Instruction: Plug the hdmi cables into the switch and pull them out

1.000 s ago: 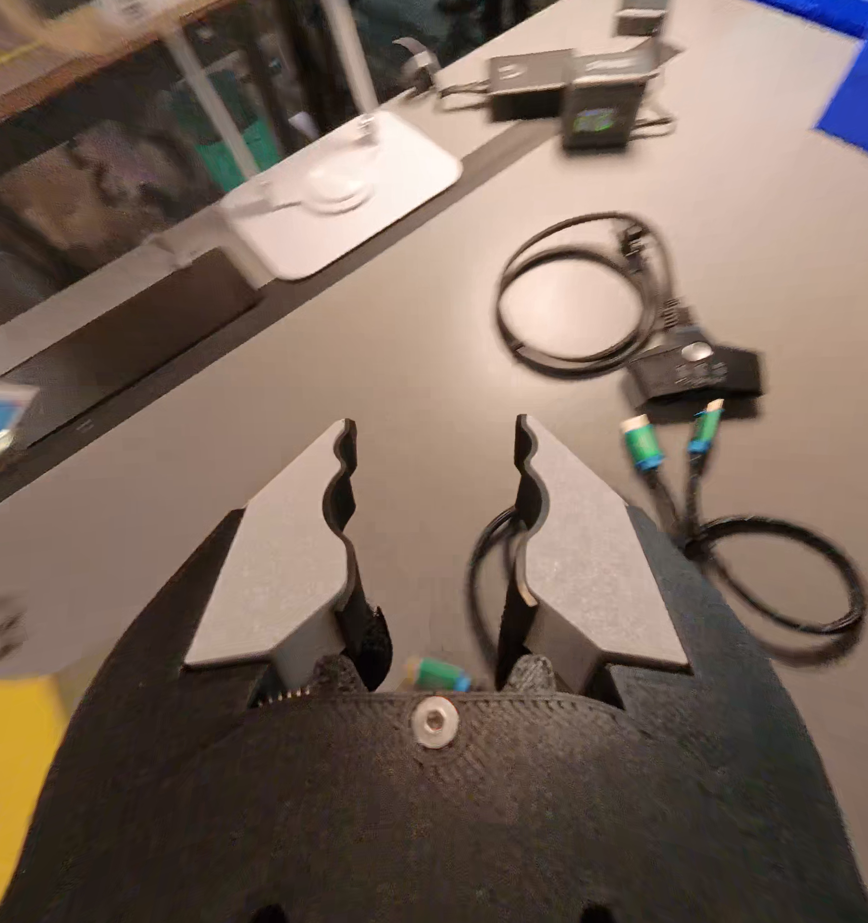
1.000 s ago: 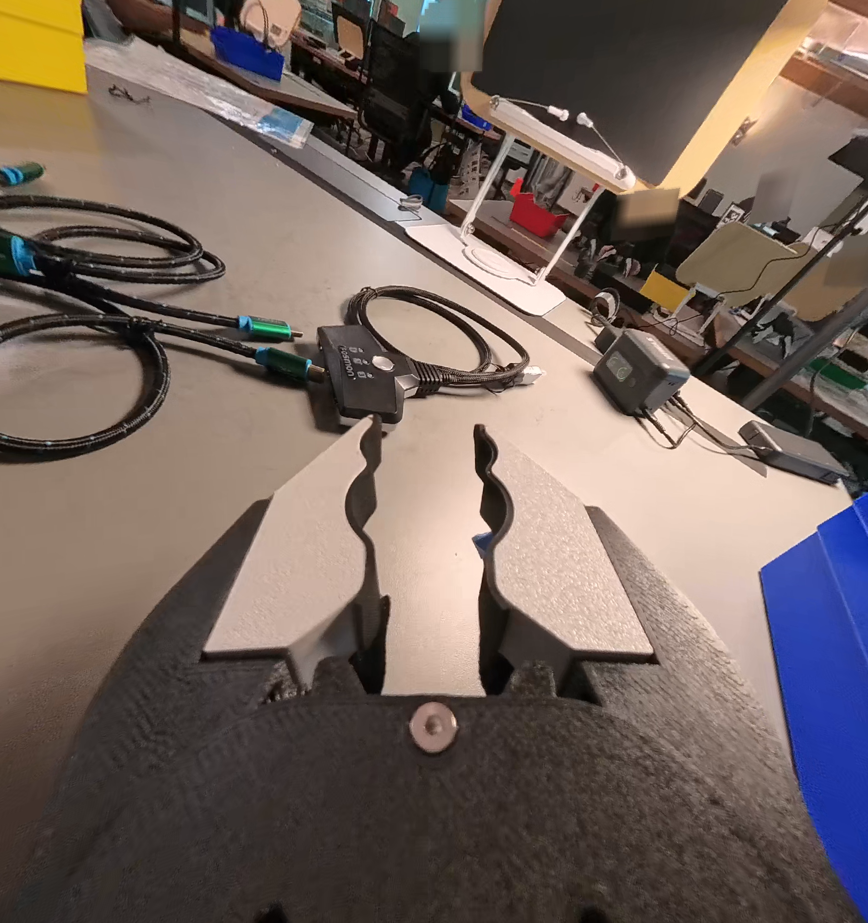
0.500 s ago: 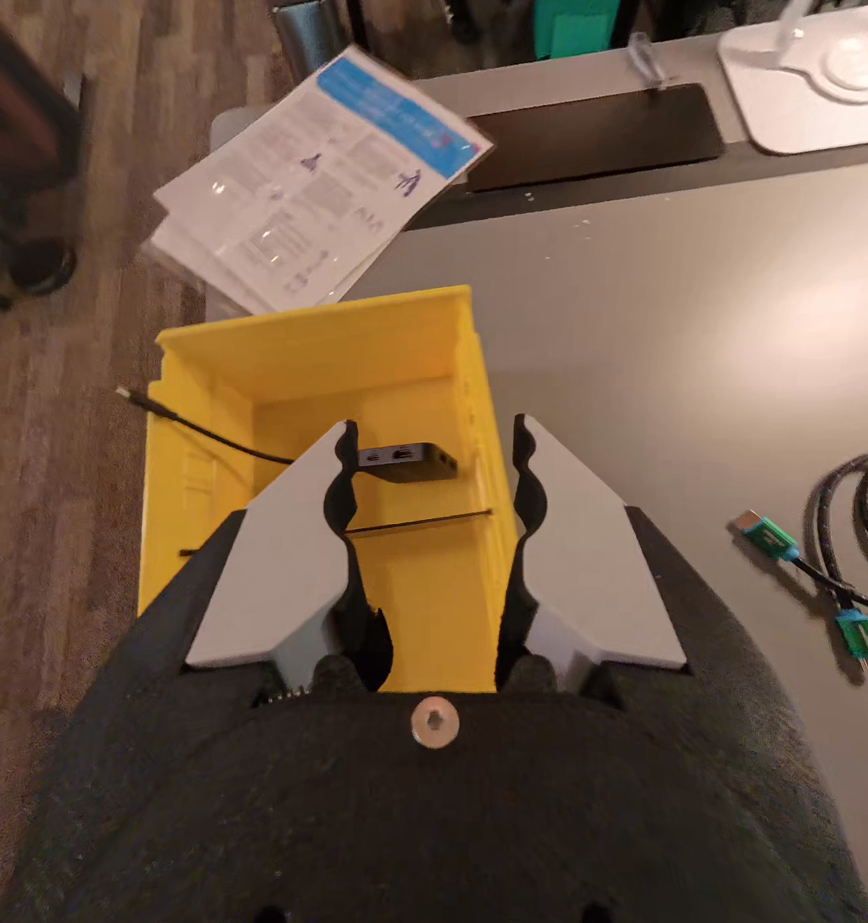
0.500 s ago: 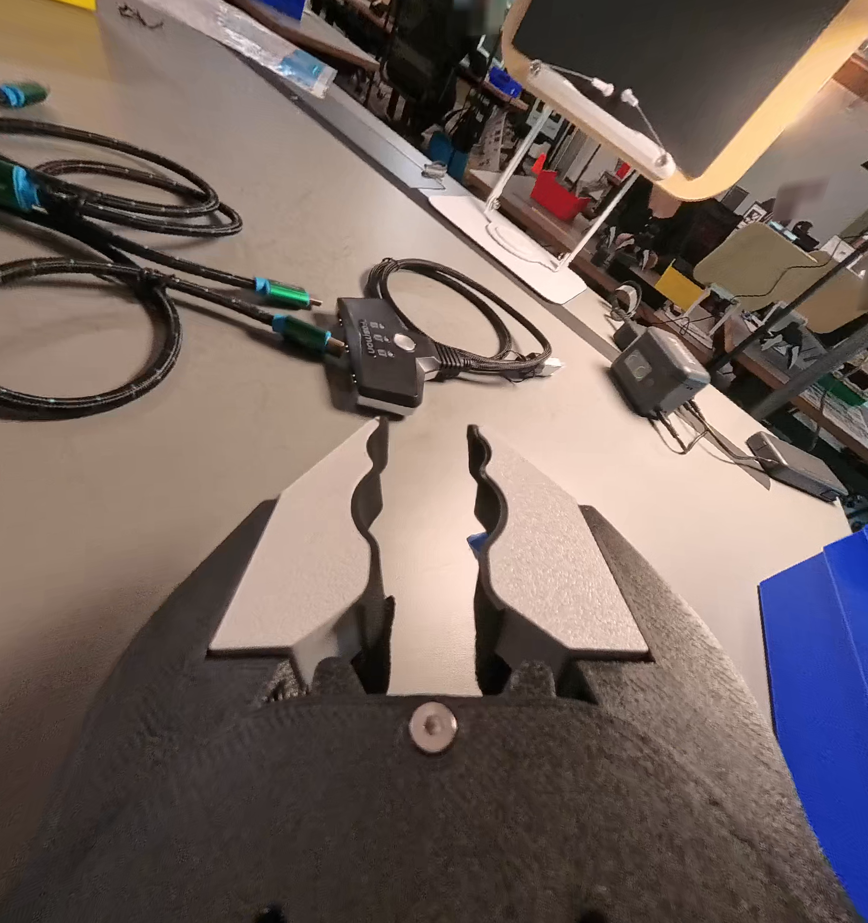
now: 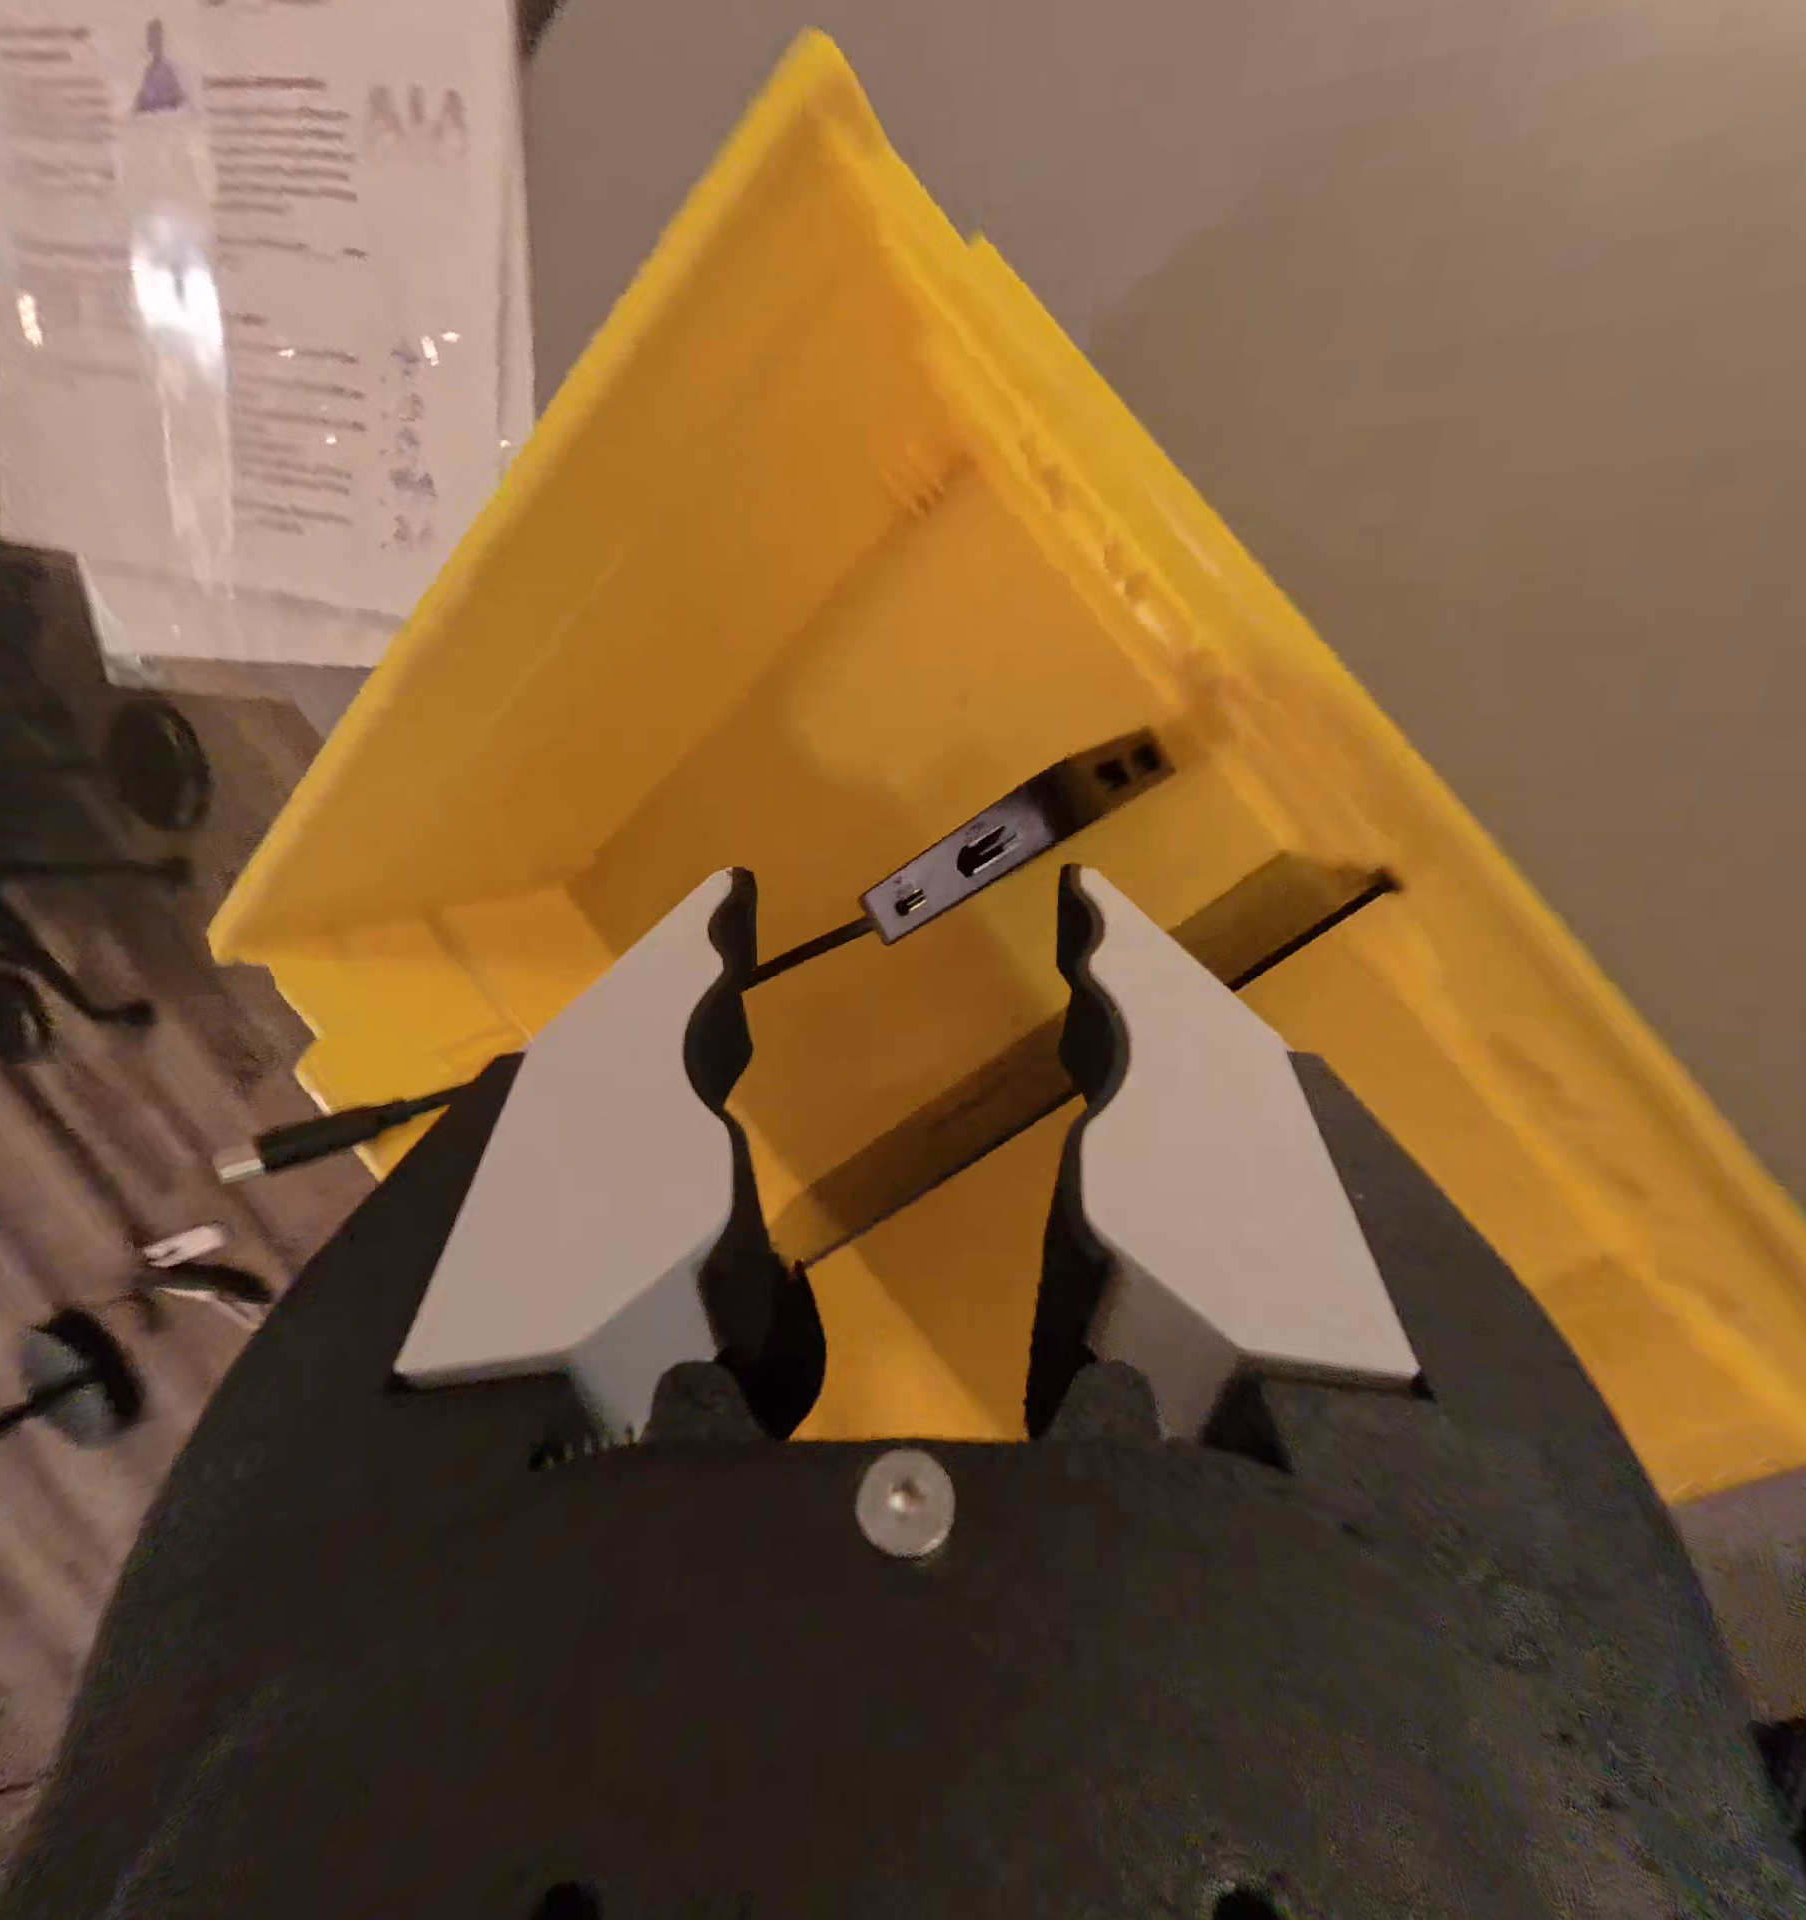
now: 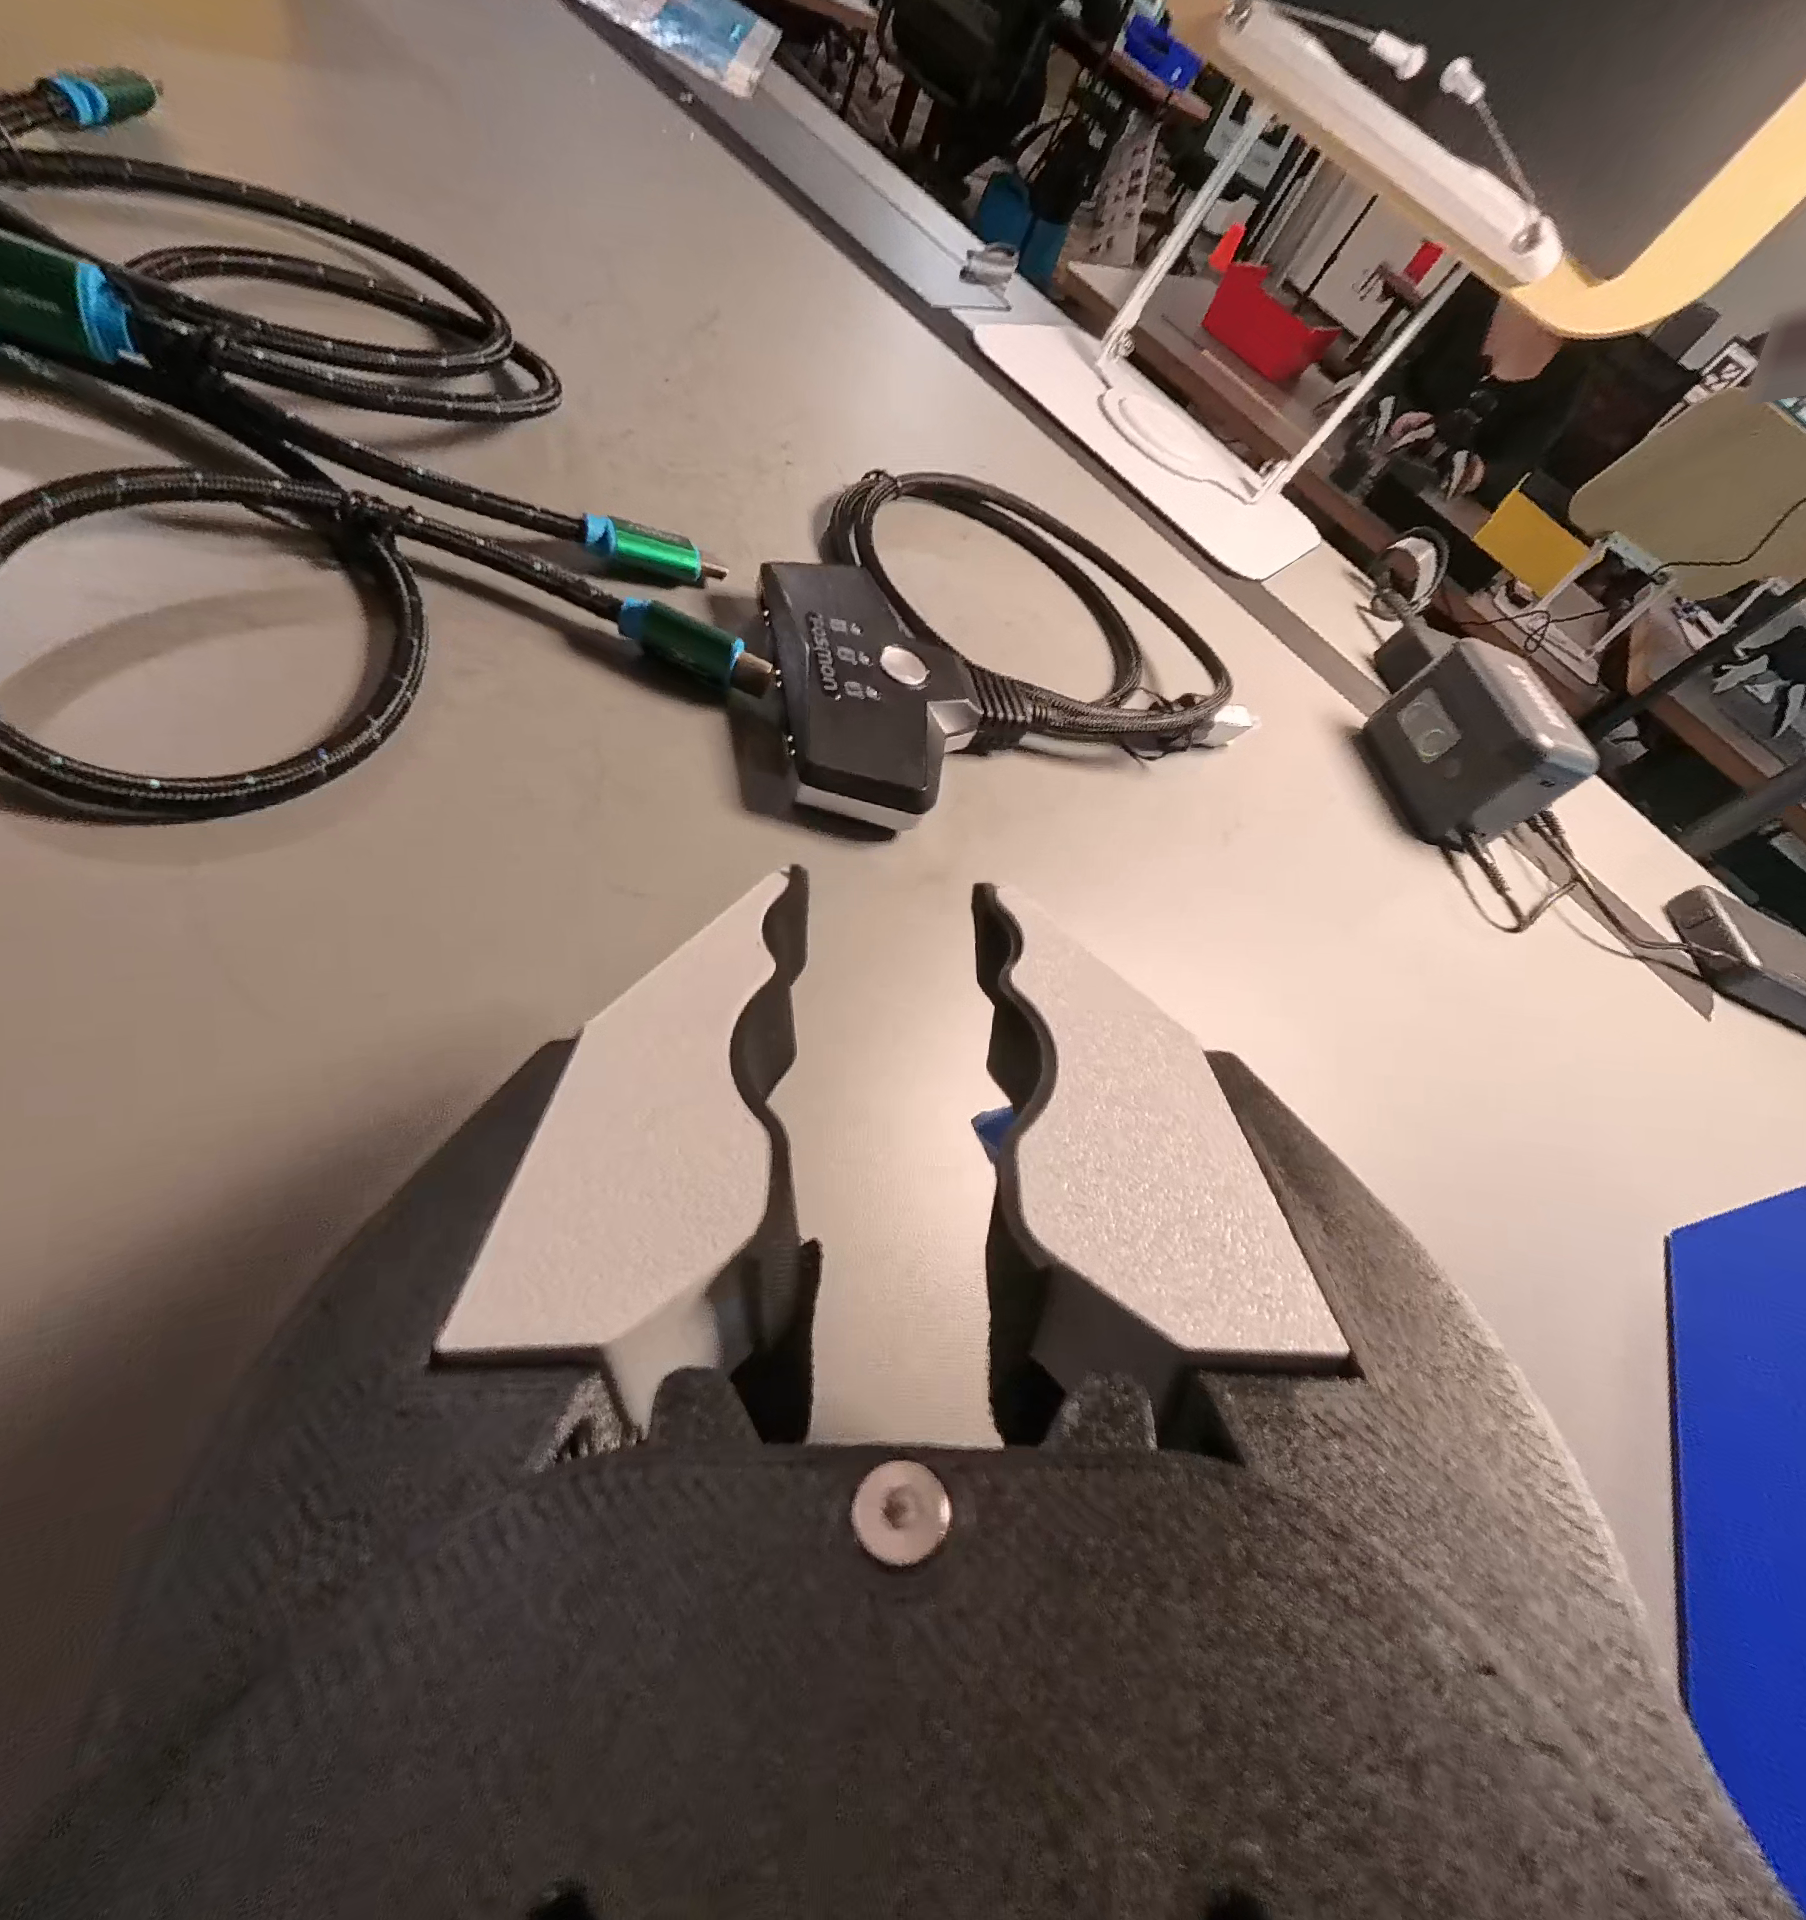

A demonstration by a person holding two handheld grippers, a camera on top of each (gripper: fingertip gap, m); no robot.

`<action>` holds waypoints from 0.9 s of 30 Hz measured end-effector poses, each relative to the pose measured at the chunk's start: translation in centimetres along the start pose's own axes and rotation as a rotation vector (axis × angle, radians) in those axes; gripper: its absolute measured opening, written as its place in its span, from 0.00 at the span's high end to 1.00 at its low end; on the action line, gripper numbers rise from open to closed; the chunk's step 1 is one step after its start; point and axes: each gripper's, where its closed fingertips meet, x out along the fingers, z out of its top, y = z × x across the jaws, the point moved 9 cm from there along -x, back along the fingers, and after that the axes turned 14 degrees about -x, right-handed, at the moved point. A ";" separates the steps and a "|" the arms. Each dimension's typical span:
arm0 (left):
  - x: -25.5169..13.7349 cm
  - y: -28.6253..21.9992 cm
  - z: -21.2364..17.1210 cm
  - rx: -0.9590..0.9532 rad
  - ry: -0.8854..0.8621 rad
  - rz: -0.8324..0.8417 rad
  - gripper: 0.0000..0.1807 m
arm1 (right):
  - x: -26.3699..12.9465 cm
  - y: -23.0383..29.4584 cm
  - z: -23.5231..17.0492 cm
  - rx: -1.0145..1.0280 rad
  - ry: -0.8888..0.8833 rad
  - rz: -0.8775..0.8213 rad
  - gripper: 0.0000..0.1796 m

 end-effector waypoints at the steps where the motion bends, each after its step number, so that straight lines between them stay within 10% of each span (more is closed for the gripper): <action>1: 0.4 0.0 -0.1 0.044 0.038 -0.012 0.67 | 0.1 0.1 0.0 -0.002 0.009 0.011 0.81; 6: 2.3 -0.5 1.0 0.205 0.131 -0.026 0.67 | 0.3 0.0 -0.2 0.017 0.026 0.037 0.81; 12: 2.4 -0.9 2.0 0.261 0.170 -0.022 0.92 | 0.3 -0.2 -0.2 0.039 0.016 0.060 0.81; 20: -12.8 -4.3 8.9 0.240 -0.441 0.240 0.92 | 0.5 -1.6 0.3 0.152 -0.077 0.089 0.81; 27: -16.1 -16.9 15.6 0.002 -0.787 -0.415 0.92 | 3.7 -5.1 5.4 0.241 -0.245 0.167 0.80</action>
